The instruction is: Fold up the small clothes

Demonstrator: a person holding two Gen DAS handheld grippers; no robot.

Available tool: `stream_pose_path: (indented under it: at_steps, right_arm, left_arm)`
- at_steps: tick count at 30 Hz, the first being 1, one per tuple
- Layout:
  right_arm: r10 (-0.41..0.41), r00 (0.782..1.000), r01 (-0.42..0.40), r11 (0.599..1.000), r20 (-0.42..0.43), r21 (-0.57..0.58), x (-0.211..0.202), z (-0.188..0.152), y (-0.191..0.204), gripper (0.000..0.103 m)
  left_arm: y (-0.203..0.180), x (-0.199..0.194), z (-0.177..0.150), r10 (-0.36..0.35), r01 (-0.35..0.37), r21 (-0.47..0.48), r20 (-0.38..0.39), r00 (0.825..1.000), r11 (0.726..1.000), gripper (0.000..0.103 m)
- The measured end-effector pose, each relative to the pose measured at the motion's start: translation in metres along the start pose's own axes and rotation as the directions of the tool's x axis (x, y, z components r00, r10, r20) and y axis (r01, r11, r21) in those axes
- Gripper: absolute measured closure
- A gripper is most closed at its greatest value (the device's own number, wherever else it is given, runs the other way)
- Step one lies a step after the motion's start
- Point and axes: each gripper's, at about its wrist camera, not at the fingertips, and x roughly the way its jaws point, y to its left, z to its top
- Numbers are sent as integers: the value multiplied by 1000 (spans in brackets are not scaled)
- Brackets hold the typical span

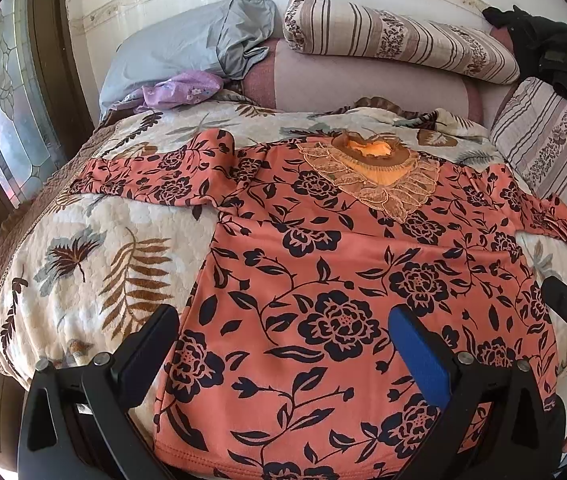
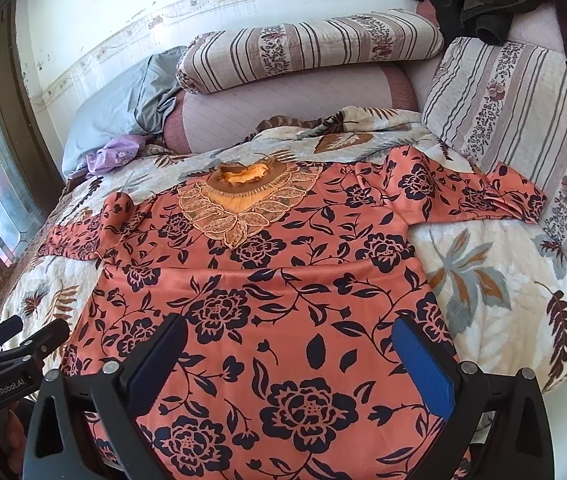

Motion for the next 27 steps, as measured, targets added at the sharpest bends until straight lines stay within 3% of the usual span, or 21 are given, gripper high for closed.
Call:
stream_pose_path:
  at_steps: [27]
  right_arm:
    - [0,1000,0,1000,-11,-10,9,0,2,0]
  left_arm:
    - [-2,5,3,-4,4,5,5,1000,1000,0]
